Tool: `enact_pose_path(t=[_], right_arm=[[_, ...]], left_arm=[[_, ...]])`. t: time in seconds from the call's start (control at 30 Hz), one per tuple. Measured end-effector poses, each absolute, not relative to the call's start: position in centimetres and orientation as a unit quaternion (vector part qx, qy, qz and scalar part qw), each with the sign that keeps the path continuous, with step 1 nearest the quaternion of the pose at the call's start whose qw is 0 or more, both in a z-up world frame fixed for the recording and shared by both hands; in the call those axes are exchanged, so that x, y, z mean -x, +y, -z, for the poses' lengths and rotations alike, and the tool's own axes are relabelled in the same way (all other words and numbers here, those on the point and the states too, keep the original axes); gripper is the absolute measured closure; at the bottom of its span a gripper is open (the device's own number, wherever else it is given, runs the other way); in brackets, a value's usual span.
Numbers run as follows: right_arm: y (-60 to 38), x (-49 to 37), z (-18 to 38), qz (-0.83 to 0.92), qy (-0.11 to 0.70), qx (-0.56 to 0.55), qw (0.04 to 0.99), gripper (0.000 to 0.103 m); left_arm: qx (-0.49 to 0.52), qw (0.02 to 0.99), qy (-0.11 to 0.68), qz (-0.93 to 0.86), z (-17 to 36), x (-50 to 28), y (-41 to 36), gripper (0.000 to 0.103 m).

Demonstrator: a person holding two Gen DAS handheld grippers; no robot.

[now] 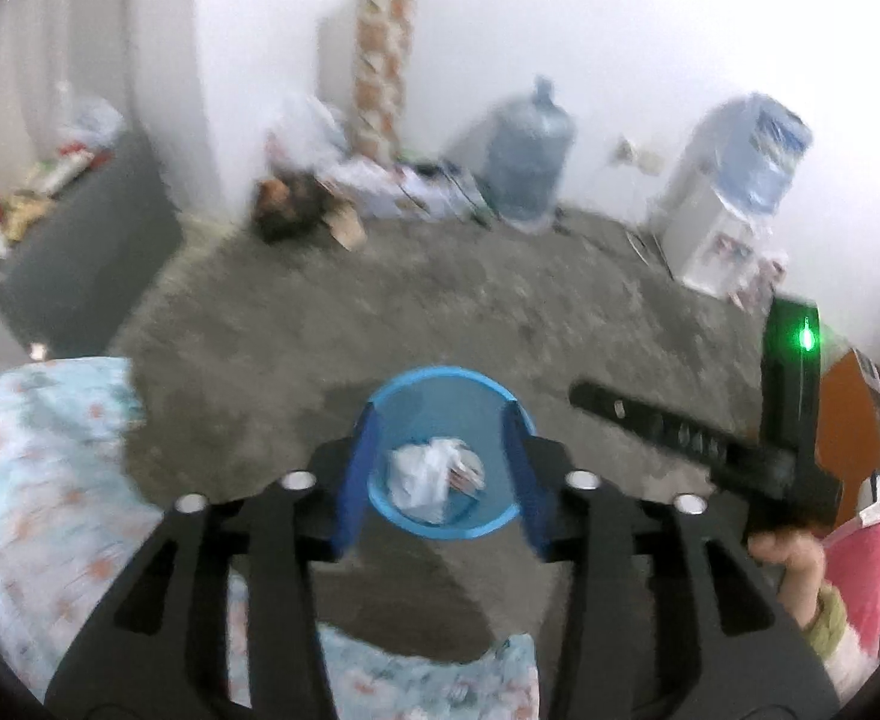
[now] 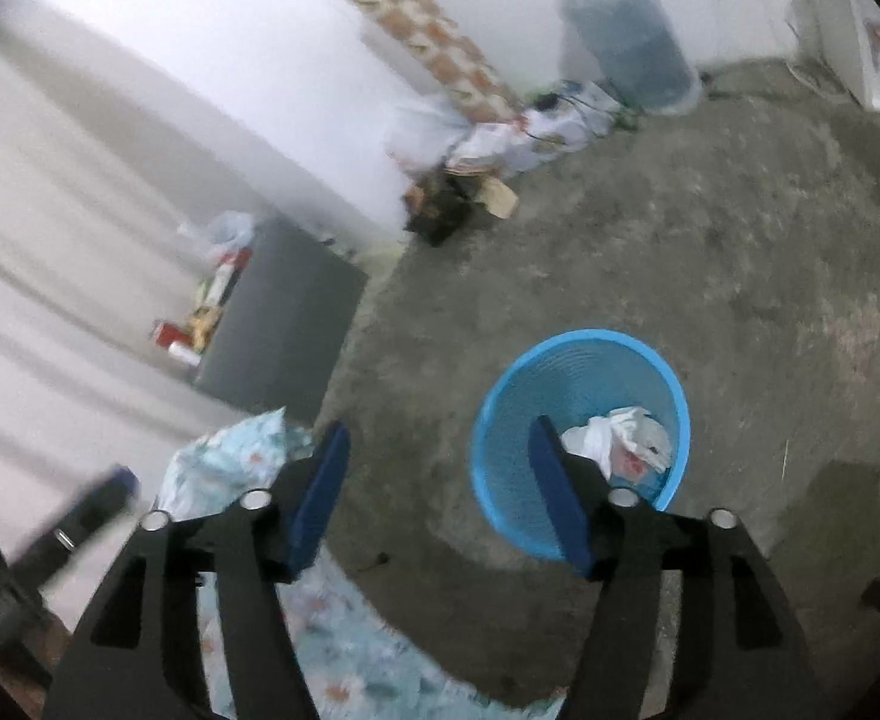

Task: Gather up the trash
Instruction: 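Move both open tools back over the trash pile on the bed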

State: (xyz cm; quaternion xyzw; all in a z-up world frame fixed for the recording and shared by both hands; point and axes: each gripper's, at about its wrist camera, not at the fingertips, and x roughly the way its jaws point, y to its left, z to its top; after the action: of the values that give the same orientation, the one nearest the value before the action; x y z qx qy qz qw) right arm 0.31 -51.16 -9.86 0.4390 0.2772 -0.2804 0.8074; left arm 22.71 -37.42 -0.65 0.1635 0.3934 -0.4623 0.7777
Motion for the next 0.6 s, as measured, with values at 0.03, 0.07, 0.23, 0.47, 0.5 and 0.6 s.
enact_pose_path(t=[0.03,0.07,0.23,0.47,0.5,0.6], right_arm=[[-49.6,-0.2,8.7,0.278,0.28,-0.426,0.814,0.033],[-48.8,-0.2,8.1,0.276,0.282,-0.419,0.818,0.031],[-41.8,-0.9,4.1,0.237,0.306,-0.358,0.85,0.02],[-34.4,-3.3,0.2,0.155,0.328,-0.303,0.881,0.018],[-33.6,-3.5,-0.1,0.144,0.33,-0.298,0.884,0.018],[-31.2,-4.4,-1.1,0.112,0.341,-0.285,0.889,0.018]], left_arm=[[-0.157,0.791,0.382,0.451,-1.0,-22.1,-35.7,0.051],[-0.152,0.799,0.374,0.446,-2.2,-21.6,-34.4,0.048],[-0.141,0.836,0.332,0.413,-7.5,-18.8,-25.9,0.026],[-0.097,0.881,0.32,0.335,-10.2,-16.5,-14.1,0.02],[-0.093,0.888,0.315,0.322,-10.3,-16.3,-12.4,0.019],[-0.075,0.911,0.306,0.267,-10.9,-15.9,-6.8,0.019]])
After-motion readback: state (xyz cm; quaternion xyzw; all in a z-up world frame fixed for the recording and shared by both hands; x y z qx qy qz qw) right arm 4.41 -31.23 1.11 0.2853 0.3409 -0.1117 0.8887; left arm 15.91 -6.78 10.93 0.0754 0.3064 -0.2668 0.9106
